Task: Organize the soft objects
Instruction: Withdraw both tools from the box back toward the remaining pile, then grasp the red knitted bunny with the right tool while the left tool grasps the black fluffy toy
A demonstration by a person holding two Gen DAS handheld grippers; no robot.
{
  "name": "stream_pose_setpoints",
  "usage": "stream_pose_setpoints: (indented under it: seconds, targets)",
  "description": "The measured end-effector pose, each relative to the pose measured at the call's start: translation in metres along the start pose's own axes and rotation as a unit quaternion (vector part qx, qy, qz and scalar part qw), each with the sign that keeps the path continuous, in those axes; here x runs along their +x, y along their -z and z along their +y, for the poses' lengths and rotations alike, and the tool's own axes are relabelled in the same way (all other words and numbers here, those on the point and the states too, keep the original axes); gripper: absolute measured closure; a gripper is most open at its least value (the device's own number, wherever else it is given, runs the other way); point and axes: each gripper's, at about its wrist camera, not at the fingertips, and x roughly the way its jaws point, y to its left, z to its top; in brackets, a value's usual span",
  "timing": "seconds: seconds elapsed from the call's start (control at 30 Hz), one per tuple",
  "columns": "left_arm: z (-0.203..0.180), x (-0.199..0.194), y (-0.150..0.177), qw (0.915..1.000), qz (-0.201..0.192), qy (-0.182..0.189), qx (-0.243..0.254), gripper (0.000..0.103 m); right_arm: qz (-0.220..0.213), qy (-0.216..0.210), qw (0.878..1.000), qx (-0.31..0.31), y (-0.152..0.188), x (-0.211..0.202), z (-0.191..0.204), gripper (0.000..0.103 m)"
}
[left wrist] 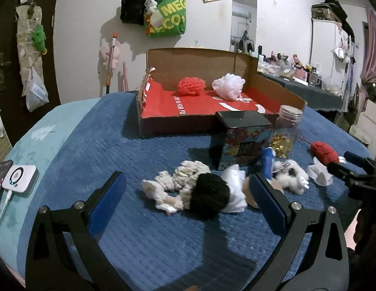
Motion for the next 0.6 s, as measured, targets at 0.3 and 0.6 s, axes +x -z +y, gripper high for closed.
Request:
stream_pose_setpoints:
  seconds: [0.3,0.6]
  targets:
    - [0.004,0.009,-0.007,0.9992,0.021,0.031,0.016,0.015,0.017,0.009,1.0,0.008,-0.013,0.014,-0.016,0.01]
    - [-0.002,0.019,-0.005,0.9971,0.042,0.051,0.04,0.035,0.037,0.012,0.999,-0.005,-0.02,0.027,-0.017,0.026]
